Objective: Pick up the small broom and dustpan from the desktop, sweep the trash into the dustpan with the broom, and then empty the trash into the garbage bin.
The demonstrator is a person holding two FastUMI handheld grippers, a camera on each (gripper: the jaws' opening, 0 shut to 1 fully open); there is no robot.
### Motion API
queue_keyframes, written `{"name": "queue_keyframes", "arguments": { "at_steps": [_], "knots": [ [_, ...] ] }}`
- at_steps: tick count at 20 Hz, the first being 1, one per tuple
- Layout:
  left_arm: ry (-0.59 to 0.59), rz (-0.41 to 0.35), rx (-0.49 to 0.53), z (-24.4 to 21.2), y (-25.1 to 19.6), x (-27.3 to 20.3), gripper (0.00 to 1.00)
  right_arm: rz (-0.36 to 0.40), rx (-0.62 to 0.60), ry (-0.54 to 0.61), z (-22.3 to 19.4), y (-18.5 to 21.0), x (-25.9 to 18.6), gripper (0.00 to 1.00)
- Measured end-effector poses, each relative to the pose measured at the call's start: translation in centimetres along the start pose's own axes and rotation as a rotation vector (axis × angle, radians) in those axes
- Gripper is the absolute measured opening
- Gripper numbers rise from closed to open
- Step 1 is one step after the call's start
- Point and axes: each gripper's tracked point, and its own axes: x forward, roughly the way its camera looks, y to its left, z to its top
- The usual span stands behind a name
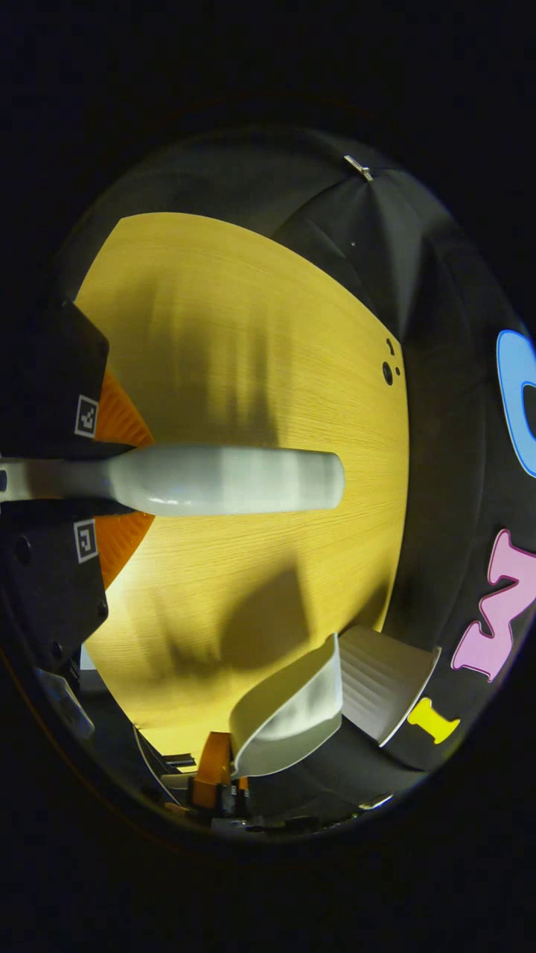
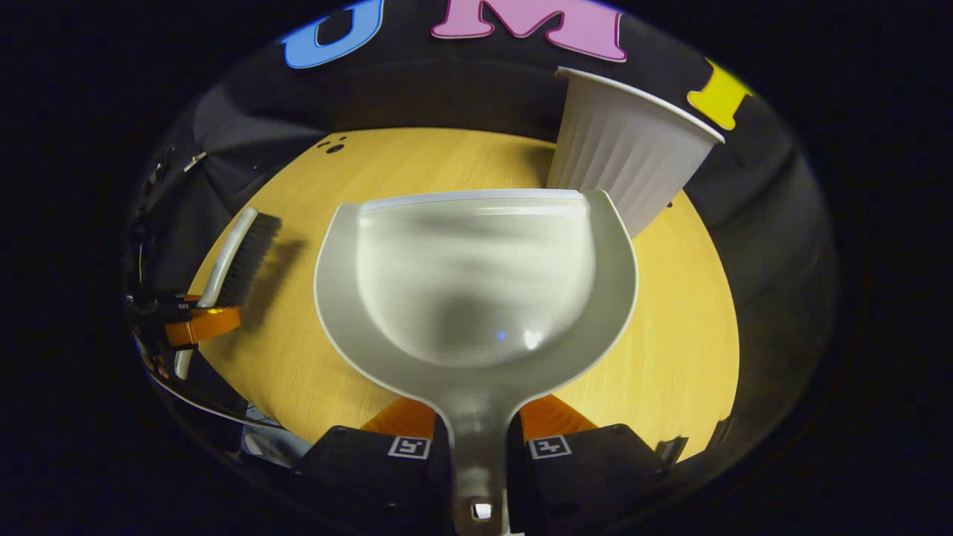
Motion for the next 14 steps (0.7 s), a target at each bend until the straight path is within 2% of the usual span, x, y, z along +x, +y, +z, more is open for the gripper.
{"name": "queue_keyframes", "arguments": {
  "at_steps": [2, 3, 7, 14],
  "knots": [
    [0.028, 0.004, 0.003, 0.0, 0.1, 1.2, 0.25, 0.017, 0.026, 0.04, -1.5, -0.1, 1.3, 0.36],
    [0.041, 0.005, 0.009, -0.3, 0.0, 2.1, 0.26, 0.025, 0.037, 0.055, -1.9, -0.1, 1.8, 0.33],
    [0.096, 0.026, 0.028, -0.7, -0.2, 4.7, 0.25, 0.022, 0.062, 0.109, -3.0, -0.6, 3.9, 0.33],
    [0.159, 0.073, 0.047, -0.9, 0.2, 6.4, 0.27, 0.03, 0.088, 0.185, -4.7, -0.9, 6.2, 0.34]
  ]
}}
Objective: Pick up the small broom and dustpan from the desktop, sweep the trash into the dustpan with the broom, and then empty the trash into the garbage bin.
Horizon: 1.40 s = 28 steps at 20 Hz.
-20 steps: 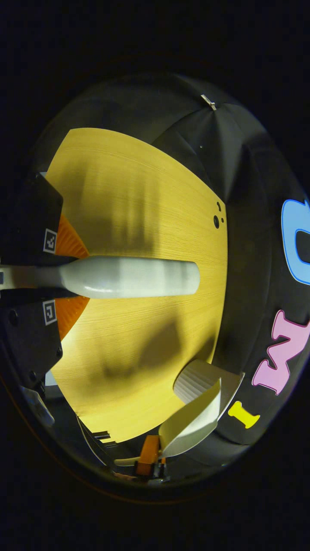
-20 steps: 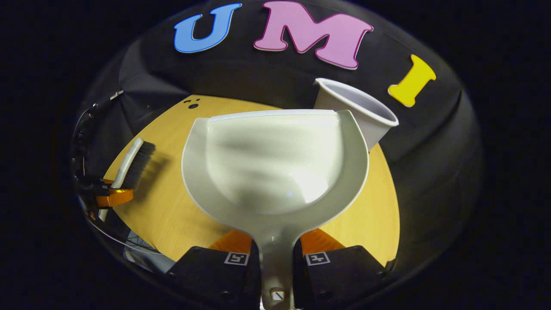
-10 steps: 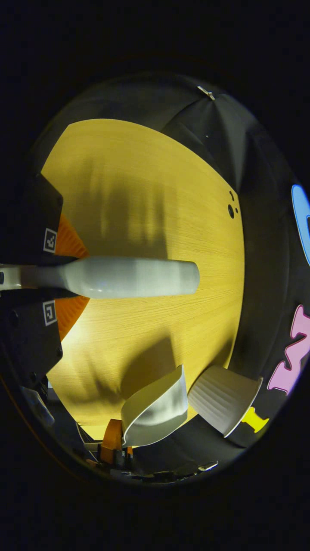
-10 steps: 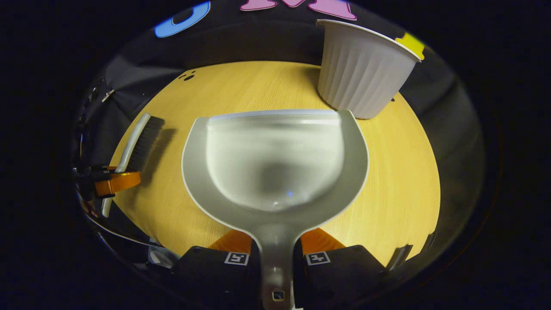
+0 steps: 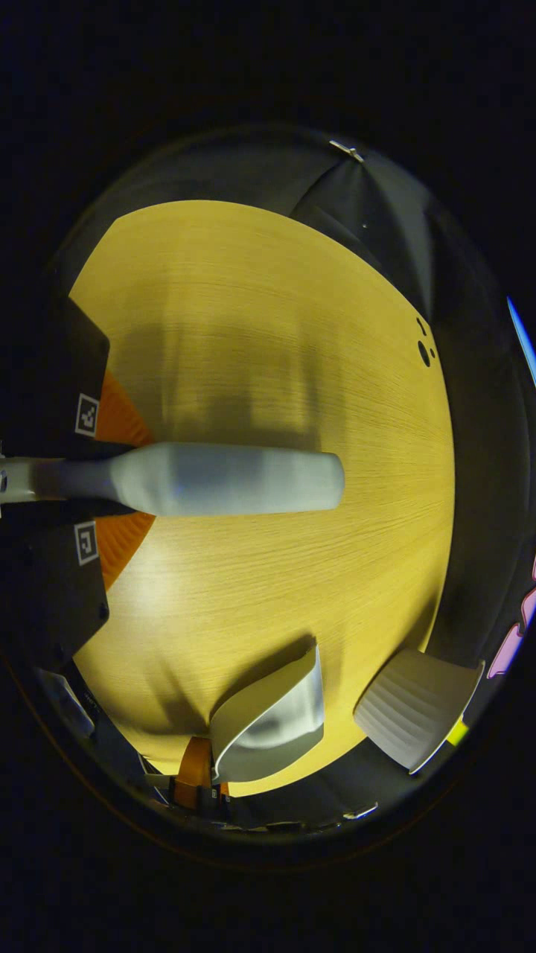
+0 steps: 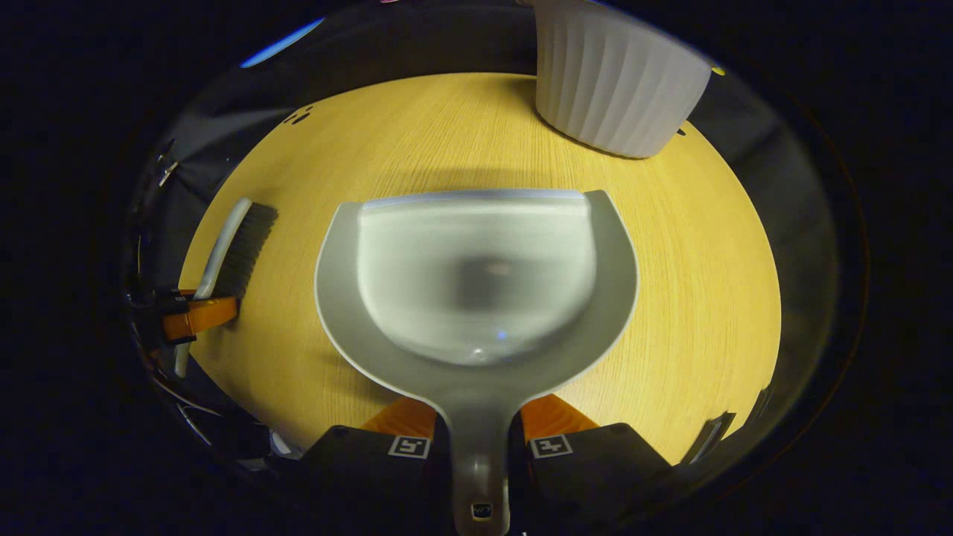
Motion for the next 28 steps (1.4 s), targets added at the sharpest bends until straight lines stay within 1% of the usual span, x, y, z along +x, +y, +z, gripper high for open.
{"name": "queue_keyframes", "arguments": {
  "at_steps": [1, 2, 4, 5, 6, 7, 8, 9, 11, 12, 13, 14, 15, 17, 19, 20, 21, 22, 24, 26, 28],
  "knots": [
    [0.004, 0.008, 0.01, -0.1, -0.1, -0.1, 0.28, -0.004, -0.009, -0.002, -0.3, -0.1, 0.1, 0.34],
    [0.009, 0.016, 0.02, -0.1, -0.1, -0.1, 0.26, -0.008, -0.02, -0.003, -0.3, -0.1, 0.2, 0.35],
    [0.018, 0.034, 0.04, 0.0, -0.1, -0.1, 0.31, 0.004, -0.015, 0.004, -0.5, 0.2, 0.2, 0.36],
    [0.019, 0.041, 0.045, 0.0, -0.1, -0.2, 0.32, 0.025, 0.0, 0.007, -0.4, 0.5, 0.0, 0.36],
    [0.014, 0.049, 0.047, 0.1, -0.1, -0.4, 0.32, 0.034, 0.012, 0.005, -0.3, 0.7, -0.1, 0.39],
    [0.001, 0.049, 0.047, 0.2, -0.3, -0.8, 0.29, 0.038, 0.025, -0.002, 0.0, 0.8, -0.3, 0.39],
    [-0.013, 0.038, 0.04, 0.4, -0.6, -1.2, 0.36, 0.043, 0.035, -0.004, 0.0, 0.8, -0.4, 0.38],
    [-0.034, 0.037, 0.033, 0.7, -0.6, -1.5, 0.45, 0.052, 0.044, -0.009, 0.1, 1.0, -0.7, 0.42],
    [-0.069, 0.043, 0.021, 0.9, -0.3, -2.5, 0.81, 0.066, 0.053, -0.03, 0.6, 1.3, -1.5, 0.57],
    [-0.082, 0.049, 0.013, 1.1, -0.1, -3.1, 1.0, 0.066, 0.05, -0.044, 0.6, 1.4, -2.1, 0.76],
    [-0.098, 0.052, 0.001, 1.1, 0.2, -3.7, 0.96, 0.063, 0.042, -0.06, 0.8, 1.3, -2.7, 0.85],
    [-0.122, 0.047, -0.02, 1.3, 0.3, -4.4, 0.96, 0.058, 0.036, -0.082, 1.1, 1.3, -3.5, 0.98],
    [-0.153, 0.034, -0.044, 1.6, 0.1, -5.5, 0.96, 0.054, 0.038, -0.111, 1.6, 1.3, -4.6, 1.0],
    [-0.237, 0.007, -0.088, 2.0, 0.0, -8.1, 0.96, 0.04, 0.046, -0.174, 2.3, 1.1, -6.9, 0.99],
    [-0.333, -0.005, -0.105, 2.4, -0.1, -11.3, 0.96, 0.026, 0.063, -0.246, 3.2, 0.6, -9.6, 0.99],
    [-0.389, 0.0, -0.104, 2.7, 0.2, -13.2, 0.96, 0.021, 0.072, -0.288, 3.8, 0.3, -11.2, 0.99],
    [-0.443, 0.011, -0.1, 3.1, 0.5, -14.8, 1.0, 0.013, 0.081, -0.334, 4.3, 0.2, -12.5, 0.99],
    [-0.498, 0.027, -0.094, 3.4, 0.8, -16.5, 0.97, 0.005, 0.088, -0.385, 4.7, 0.0, -14.2, 0.99],
    [-0.603, 0.053, -0.089, 3.5, 1.2, -20.1, 0.97, -0.021, 0.082, -0.486, 5.5, -0.8, -17.9, 0.99],
    [-0.682, 0.073, -0.08, 3.5, 1.2, -23.2, 0.96, -0.052, 0.059, -0.622, 6.6, -1.0, -21.8, 0.99],
    [-0.761, 0.077, -0.066, 3.5, 0.8, -25.9, 0.97, -0.071, 0.032, -0.742, 7.3, -0.8, -25.8, 0.99]
  ]
}}
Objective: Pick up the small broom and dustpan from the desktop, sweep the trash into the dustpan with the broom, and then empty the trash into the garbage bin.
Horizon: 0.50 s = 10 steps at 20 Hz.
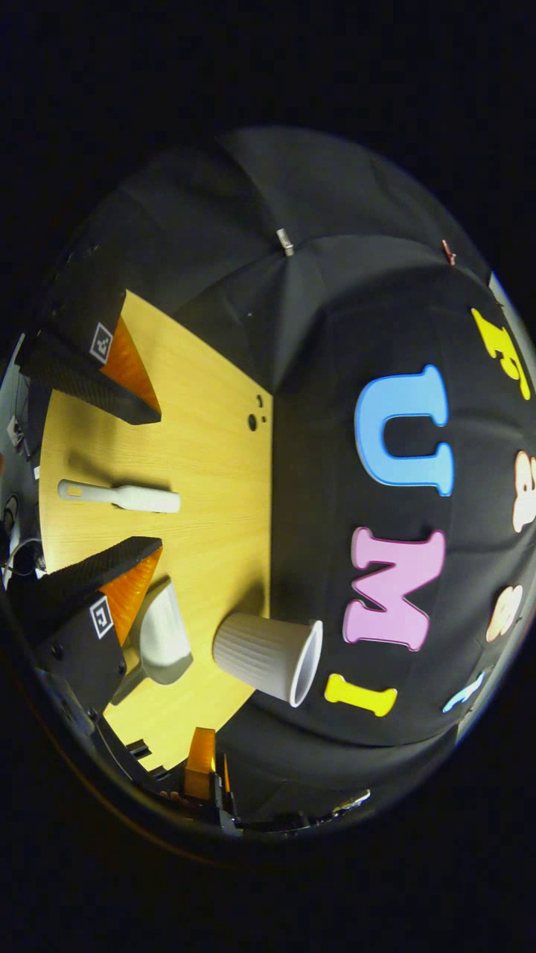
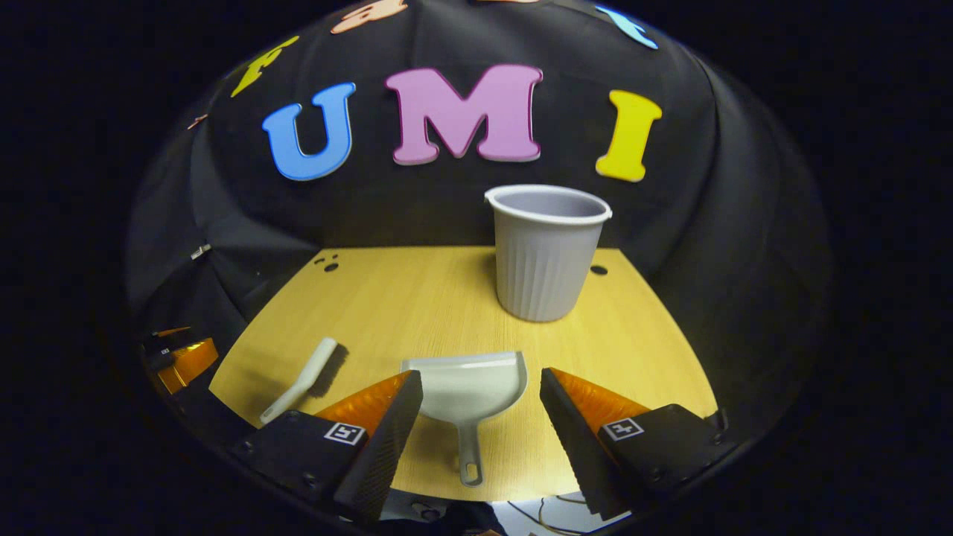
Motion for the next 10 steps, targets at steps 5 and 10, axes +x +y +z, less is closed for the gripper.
{"name": "queue_keyframes", "arguments": {
  "at_steps": [5, 10],
  "knots": [
    [-0.163, 0.007, 0.002, 4.3, -0.2, -4.2, 0.96, 0.024, -0.031, -0.214, 5.6, 1.2, -5.2, 0.99],
    [-0.251, 0.017, 0.03, 5.7, -1.1, -6.6, 0.96, 0.06, -0.057, -0.331, 8.4, 2.1, -8.7, 1.0]
  ]
}}
